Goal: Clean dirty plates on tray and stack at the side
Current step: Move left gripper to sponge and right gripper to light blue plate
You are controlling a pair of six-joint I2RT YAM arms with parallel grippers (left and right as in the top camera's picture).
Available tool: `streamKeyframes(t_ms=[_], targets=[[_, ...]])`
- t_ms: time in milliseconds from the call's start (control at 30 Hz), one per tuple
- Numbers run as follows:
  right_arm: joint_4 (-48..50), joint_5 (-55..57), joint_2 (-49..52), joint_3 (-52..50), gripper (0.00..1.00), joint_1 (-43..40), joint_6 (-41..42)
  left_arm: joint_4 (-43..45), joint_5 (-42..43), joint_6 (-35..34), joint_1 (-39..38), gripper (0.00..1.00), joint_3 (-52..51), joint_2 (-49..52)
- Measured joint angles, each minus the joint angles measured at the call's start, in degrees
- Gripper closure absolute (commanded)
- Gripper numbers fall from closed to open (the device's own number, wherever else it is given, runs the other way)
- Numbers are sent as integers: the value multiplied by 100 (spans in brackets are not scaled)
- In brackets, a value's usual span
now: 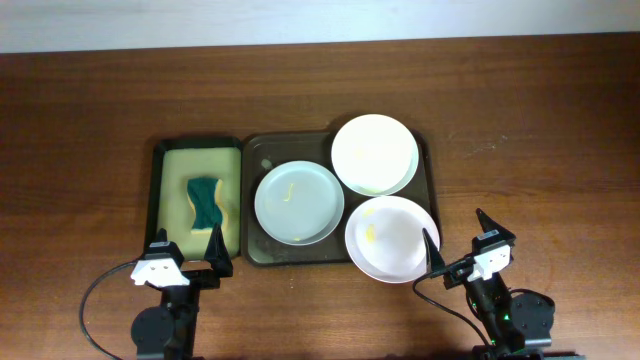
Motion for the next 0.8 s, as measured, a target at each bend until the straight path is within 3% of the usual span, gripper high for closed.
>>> streamKeyframes(t_ms=[333,467,567,667,800], targets=[[4,-50,0,0,2,0,33,4,0,0,0,1,0,0],[31,-560,50,0,1,0,1432,63,527,0,0,1,0,0],[-101,-656,96,55,2,0,1921,251,1095,0,0,1,35,15],[-957,-667,245,741,2,0,2127,-1143,1266,-2,0,0,892,177],[-1980,-592,1635,3163,2,0,2192,-2448,920,24,0,1,3401,1075]])
